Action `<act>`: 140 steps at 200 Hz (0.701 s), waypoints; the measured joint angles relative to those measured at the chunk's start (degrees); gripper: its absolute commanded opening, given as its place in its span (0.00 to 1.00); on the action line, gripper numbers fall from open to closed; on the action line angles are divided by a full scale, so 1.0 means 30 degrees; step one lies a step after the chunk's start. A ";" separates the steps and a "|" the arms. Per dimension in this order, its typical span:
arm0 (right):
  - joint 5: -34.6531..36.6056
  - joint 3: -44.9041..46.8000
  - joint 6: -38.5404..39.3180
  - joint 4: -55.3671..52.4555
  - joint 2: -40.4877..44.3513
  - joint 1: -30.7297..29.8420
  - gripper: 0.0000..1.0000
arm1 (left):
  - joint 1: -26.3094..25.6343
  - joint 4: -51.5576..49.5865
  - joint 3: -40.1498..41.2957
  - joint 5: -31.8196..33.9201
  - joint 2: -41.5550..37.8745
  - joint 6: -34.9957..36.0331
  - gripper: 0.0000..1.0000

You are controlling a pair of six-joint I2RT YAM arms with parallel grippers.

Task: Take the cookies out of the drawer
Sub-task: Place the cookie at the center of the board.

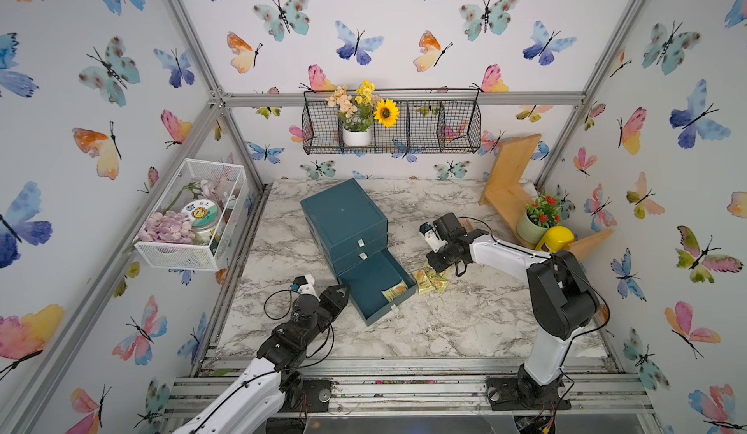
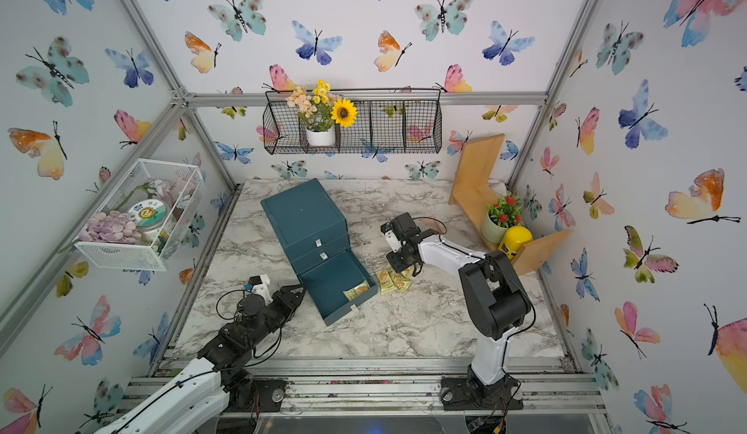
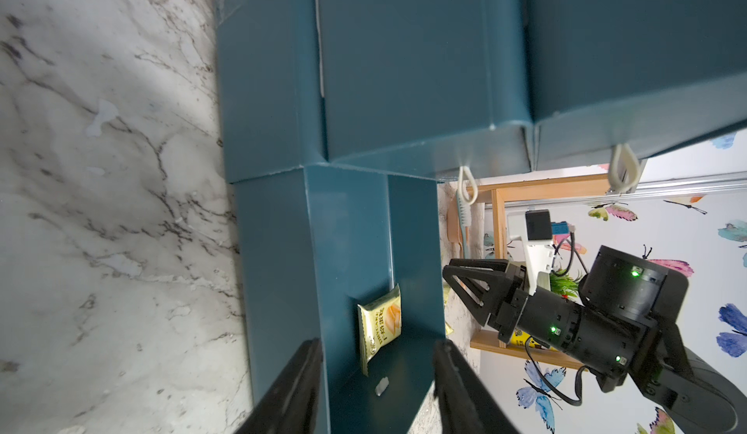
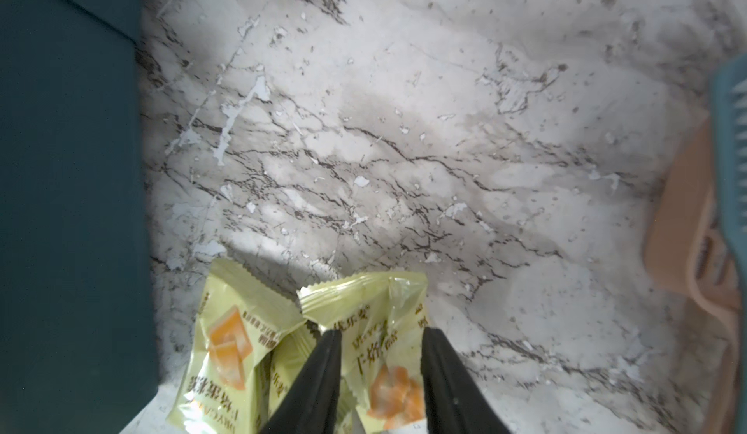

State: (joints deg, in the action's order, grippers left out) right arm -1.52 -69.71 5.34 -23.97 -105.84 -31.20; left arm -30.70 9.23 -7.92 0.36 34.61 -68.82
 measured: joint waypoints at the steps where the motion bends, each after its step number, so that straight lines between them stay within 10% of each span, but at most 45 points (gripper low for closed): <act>1: 0.0000 -0.0015 0.0007 0.0007 -0.0051 0.0000 0.35 | 0.0000 0.0000 0.0000 0.0000 0.0000 0.0000 0.50; 89: 0.2266 0.1654 -0.1056 0.0328 0.0634 0.0299 0.28 | 0.0000 0.0000 0.0007 0.0000 0.0000 -0.0007 0.50; 140: 0.2288 0.0809 -0.1464 -0.0357 0.0903 0.0408 0.46 | 0.0000 0.0000 0.0007 0.0000 -0.0007 0.0000 0.50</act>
State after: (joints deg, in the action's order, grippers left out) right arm 5.34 -67.29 0.95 -25.04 -103.13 -29.98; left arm -30.70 9.23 -7.90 0.36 34.59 -68.82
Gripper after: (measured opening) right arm 0.447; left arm 0.496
